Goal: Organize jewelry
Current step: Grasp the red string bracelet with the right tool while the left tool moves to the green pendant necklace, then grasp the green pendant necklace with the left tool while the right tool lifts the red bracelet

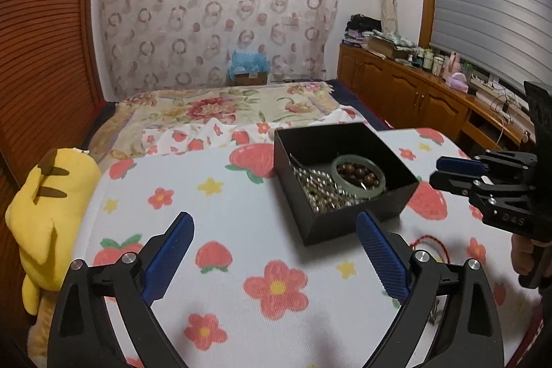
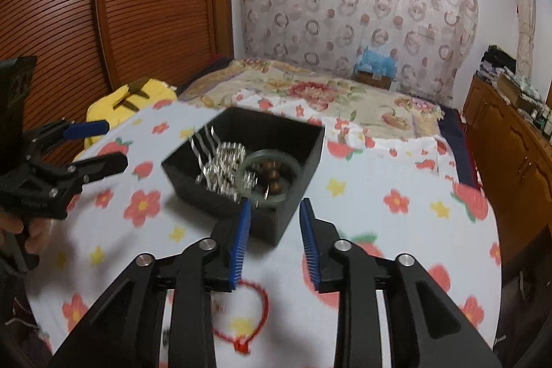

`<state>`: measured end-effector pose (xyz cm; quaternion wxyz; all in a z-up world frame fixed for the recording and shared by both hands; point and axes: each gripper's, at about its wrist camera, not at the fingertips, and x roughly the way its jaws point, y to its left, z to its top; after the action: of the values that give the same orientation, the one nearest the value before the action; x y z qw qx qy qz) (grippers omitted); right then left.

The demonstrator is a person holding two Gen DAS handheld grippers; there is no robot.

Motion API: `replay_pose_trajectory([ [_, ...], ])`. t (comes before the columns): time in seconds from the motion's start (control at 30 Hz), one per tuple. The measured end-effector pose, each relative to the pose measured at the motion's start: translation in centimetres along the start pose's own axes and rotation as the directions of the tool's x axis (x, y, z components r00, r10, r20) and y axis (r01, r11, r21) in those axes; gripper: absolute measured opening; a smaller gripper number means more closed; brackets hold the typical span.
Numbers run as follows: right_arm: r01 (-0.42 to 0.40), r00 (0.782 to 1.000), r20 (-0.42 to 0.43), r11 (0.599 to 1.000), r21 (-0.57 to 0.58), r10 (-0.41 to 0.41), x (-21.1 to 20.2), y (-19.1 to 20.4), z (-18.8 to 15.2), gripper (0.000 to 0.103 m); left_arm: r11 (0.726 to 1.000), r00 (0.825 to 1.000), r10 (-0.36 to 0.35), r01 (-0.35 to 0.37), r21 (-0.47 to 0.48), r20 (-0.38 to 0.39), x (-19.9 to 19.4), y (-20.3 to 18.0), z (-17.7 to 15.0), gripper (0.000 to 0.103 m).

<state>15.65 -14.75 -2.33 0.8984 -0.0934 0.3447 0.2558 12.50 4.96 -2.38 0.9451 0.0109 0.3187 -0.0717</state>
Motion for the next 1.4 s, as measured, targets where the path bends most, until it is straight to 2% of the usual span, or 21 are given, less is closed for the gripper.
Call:
replay_pose_trajectory([
  [0.37,-0.019,0.989,-0.148,1.000,-0.024,0.016,1.6,0.1,-5.1,0.033,0.997,0.998,-0.049,0.051,0.051,-0.046,-0.7,-2.4,-3.0,0.092],
  [0.5,-0.017,0.983,-0.185,0.999,-0.034,0.010,2.2,0.3,-5.6,0.024,0.994,0.994,-0.081,0.086,0.067,-0.073,-0.6,-3.8,-4.2,0.092],
  [0.53,-0.017,0.983,-0.183,0.999,-0.036,0.010,2.1,0.3,-5.7,0.022,0.993,0.993,-0.087,0.093,0.070,-0.079,-0.6,-4.1,-4.4,0.092],
  [0.6,-0.019,0.983,-0.184,0.999,-0.030,0.013,2.0,0.2,-5.7,0.008,0.991,0.990,-0.105,0.112,0.079,-0.096,-0.5,-4.8,-4.7,0.092],
  [0.63,-0.026,0.982,-0.185,0.999,-0.026,0.021,2.0,0.1,-5.7,0.004,0.989,0.988,-0.116,0.125,0.081,-0.104,-0.4,-5.1,-4.8,0.092],
  [0.8,-0.031,0.987,-0.159,0.999,-0.015,0.028,1.2,-0.1,-5.8,0.003,0.979,0.977,-0.164,0.178,0.095,-0.137,-0.2,-7.0,-5.5,0.092],
  [1.1,-0.071,0.997,-0.025,0.997,0.004,0.072,-2.5,0.1,-4.2,0.003,0.962,0.962,-0.216,0.239,0.130,-0.168,0.3,-10.2,-6.0,0.091],
  [1.17,-0.081,0.997,-0.004,0.997,0.004,0.081,-3.2,0.2,-4.0,0.003,0.959,0.960,-0.220,0.246,0.139,-0.175,0.4,-10.7,-6.0,0.085],
  [1.4,-0.065,0.998,0.019,0.998,0.012,0.065,-4.0,0.0,-3.8,0.003,0.949,0.945,-0.241,0.277,0.150,-0.220,1.1,-11.9,-6.5,0.050],
])
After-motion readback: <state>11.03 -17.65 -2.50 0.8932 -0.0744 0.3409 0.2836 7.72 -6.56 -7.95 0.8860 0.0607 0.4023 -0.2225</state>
